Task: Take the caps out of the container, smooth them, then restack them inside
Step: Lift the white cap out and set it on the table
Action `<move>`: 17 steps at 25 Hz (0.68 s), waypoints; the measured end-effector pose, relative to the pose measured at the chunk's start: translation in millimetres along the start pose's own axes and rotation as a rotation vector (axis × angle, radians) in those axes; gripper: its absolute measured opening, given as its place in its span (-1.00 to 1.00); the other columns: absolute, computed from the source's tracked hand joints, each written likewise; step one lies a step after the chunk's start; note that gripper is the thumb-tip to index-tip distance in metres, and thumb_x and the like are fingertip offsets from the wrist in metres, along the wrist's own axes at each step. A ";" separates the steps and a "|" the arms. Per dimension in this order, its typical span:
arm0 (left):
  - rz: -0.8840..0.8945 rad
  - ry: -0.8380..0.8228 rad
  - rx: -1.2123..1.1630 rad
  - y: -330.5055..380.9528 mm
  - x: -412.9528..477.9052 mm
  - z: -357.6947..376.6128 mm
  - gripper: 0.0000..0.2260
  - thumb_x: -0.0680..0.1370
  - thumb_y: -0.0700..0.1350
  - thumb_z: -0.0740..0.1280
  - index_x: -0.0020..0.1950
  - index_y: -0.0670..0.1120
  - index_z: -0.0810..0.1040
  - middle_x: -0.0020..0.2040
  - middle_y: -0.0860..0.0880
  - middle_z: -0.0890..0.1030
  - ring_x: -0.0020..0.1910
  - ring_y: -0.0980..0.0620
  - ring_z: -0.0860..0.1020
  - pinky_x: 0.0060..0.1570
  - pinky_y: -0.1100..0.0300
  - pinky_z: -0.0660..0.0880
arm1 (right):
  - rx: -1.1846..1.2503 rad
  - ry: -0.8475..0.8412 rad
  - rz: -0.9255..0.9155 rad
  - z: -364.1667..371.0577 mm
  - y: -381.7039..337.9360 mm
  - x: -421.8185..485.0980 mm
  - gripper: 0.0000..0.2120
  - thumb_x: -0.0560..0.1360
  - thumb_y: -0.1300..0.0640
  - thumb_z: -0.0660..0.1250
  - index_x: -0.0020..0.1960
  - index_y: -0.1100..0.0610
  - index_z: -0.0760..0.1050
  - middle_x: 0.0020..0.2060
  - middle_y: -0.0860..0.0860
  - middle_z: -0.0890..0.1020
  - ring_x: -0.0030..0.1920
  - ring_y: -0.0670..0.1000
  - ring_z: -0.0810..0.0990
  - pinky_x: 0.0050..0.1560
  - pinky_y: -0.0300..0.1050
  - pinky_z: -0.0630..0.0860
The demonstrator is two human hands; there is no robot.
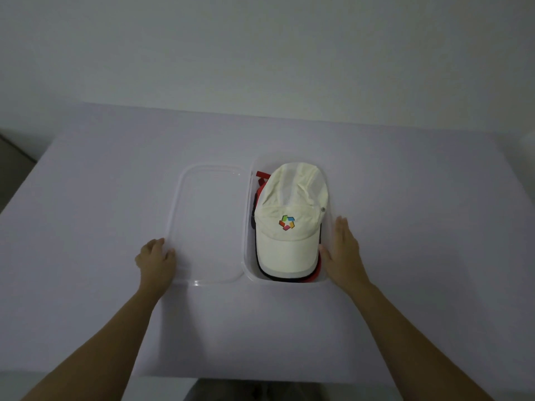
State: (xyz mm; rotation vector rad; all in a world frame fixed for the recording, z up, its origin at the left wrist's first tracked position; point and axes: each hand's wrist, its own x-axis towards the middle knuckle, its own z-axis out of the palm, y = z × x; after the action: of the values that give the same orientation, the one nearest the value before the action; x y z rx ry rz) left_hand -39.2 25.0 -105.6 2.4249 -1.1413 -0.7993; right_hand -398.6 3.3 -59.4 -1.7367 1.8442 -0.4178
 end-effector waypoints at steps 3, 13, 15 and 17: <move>0.070 0.110 -0.048 29.5 -11.0 5.2 -0.53 0.57 -0.17 0.21 0.45 -0.27 0.24 0.48 -0.31 0.17 0.44 -0.31 0.11 0.42 -0.14 0.11 | -0.154 -0.061 -0.353 -5.8 -22.9 3.2 -0.25 0.38 0.27 0.28 0.50 0.07 0.07 0.53 0.10 0.06 0.52 0.13 0.02 0.47 0.16 0.12; 0.197 -0.212 -0.265 157.8 -61.5 61.1 -0.52 0.65 -0.06 0.00 0.53 -0.17 -0.01 0.47 -0.20 0.29 0.43 -0.21 0.31 0.39 -0.05 0.26 | -0.865 -0.449 -0.423 -9.3 -59.7 25.3 0.17 0.25 -0.15 0.51 0.50 -0.03 -0.30 0.50 0.20 -0.27 0.49 0.31 -0.20 0.44 0.34 -0.08; 0.155 -0.188 -0.271 158.1 -64.4 59.8 -0.55 0.65 -0.08 -0.03 0.52 -0.19 0.05 0.41 -0.23 0.38 0.36 -0.23 0.38 0.35 -0.03 0.31 | -0.777 -0.534 -0.390 -13.2 -62.0 24.5 0.15 0.29 -0.07 0.50 0.50 0.01 -0.31 0.50 0.20 -0.28 0.48 0.32 -0.25 0.46 0.25 -0.03; 0.138 -0.178 -0.285 159.9 -66.4 58.1 -0.57 0.66 -0.10 -0.04 0.51 -0.19 0.07 0.38 -0.26 0.40 0.34 -0.24 0.39 0.32 0.00 0.31 | -0.641 -0.594 -0.341 -21.2 -65.2 22.4 0.08 0.33 0.07 0.45 0.50 0.01 -0.31 0.51 0.11 -0.28 0.48 0.29 -0.30 0.44 0.20 0.11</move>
State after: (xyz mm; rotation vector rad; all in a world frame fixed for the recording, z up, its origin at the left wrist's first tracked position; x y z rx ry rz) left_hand -204.0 -25.6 -45.2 2.0537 -1.1552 -1.0692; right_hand -358.6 -29.1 -8.8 -2.2745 1.3108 0.5867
